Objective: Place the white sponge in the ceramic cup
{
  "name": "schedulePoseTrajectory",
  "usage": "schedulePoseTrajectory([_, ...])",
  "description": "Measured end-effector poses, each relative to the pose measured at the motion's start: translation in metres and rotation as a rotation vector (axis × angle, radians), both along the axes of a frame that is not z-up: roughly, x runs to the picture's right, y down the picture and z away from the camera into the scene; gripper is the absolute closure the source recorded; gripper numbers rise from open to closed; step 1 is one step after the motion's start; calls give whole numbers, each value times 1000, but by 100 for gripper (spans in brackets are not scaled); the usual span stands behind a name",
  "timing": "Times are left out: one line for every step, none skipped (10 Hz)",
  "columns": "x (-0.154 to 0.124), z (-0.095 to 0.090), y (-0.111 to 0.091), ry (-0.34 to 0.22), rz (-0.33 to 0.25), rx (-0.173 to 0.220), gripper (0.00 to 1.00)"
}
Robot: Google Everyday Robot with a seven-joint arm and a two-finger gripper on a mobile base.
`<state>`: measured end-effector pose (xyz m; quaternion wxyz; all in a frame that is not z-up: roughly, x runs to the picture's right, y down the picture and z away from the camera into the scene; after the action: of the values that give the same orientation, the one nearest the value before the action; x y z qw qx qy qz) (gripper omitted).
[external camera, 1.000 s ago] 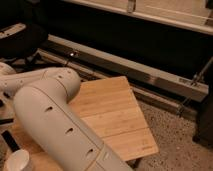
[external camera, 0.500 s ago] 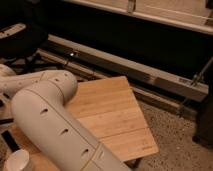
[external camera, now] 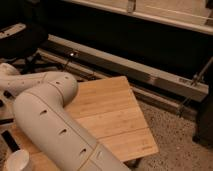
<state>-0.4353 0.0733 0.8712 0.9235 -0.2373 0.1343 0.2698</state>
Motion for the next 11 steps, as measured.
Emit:
schedulePoseTrajectory([1,2,2,4,-6,-6,35])
schedulePoseTrajectory([0,4,2,6,-7,-9,35])
schedulePoseTrajectory([-1,4,3,6,-9,-13,35])
schedulePoseTrajectory([-2,4,4,6,-11,-14,35])
schedulePoseTrajectory([-2,4,4,7,-11,-15,35])
schedulePoseTrajectory([-2,4,4,8,-12,-15,35])
schedulePoseTrajectory([-1,5,5,11,-14,-16,35])
schedulePoseTrajectory([0,5,7,14,-16,-18,35])
schedulePoseTrajectory([2,7,10,20,-18,-21,35])
schedulePoseTrajectory([4,8,12,28,-20,-24,35])
schedulePoseTrajectory([7,8,13,39,-22,-27,37])
